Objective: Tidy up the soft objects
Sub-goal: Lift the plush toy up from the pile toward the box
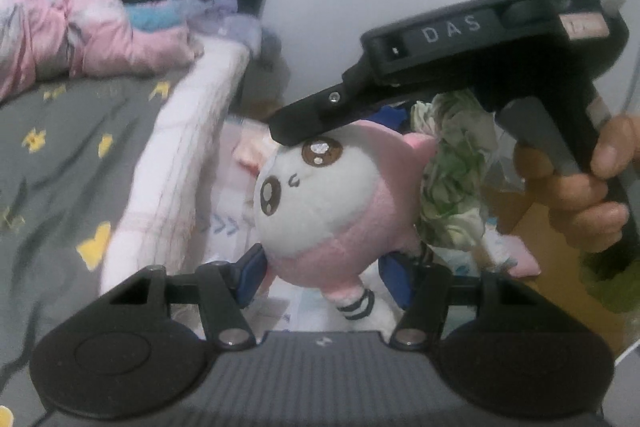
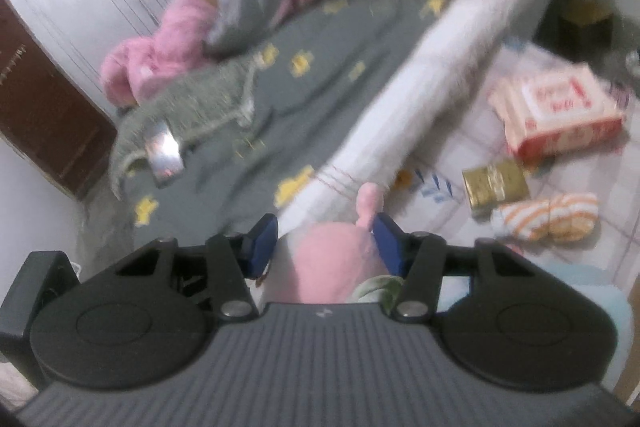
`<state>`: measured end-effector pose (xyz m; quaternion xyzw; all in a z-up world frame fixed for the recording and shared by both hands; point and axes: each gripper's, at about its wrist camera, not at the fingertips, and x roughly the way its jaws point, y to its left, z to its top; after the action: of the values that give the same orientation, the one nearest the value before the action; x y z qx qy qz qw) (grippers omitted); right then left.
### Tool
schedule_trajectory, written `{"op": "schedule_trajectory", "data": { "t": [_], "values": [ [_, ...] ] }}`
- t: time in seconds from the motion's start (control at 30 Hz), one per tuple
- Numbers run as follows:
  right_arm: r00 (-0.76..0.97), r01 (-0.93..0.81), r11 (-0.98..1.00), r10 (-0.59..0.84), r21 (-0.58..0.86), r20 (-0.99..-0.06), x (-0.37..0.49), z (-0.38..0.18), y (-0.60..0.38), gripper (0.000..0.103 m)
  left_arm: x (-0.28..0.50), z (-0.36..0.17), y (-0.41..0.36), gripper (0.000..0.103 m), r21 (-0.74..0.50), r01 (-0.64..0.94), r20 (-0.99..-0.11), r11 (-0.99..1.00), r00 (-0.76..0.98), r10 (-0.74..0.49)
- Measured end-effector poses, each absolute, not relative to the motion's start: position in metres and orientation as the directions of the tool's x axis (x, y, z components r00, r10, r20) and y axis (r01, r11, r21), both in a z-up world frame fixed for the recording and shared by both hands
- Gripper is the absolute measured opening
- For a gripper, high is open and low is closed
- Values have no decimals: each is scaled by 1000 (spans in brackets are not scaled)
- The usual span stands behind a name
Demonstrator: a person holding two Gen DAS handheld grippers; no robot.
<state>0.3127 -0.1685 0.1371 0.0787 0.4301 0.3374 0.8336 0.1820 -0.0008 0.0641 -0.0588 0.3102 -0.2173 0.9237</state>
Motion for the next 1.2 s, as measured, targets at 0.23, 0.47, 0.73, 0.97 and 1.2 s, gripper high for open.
{"op": "schedule_trajectory", "data": {
  "t": [0.23,0.47,0.73,0.97,1.2],
  "values": [
    [504,-511,737,673,441,-541,272,176,-215,52,158,96,-32,63,-186,432,-485,883,741,-465],
    [566,-423,772,634,474,-527,243,167,-271,52,153,88,-76,63,-189,478,-517,858,694,-501],
    [486,-370,809,588,457,-647,254,105,-272,55,174,29,-83,63,-206,472,-638,857,599,-483],
    [350,-383,844,510,377,-786,268,65,-252,67,177,0,-85,64,-212,501,-674,839,547,-496],
    [266,-434,848,442,303,-857,276,60,-238,82,177,-6,-82,66,-224,511,-685,830,523,-507]
  ]
}}
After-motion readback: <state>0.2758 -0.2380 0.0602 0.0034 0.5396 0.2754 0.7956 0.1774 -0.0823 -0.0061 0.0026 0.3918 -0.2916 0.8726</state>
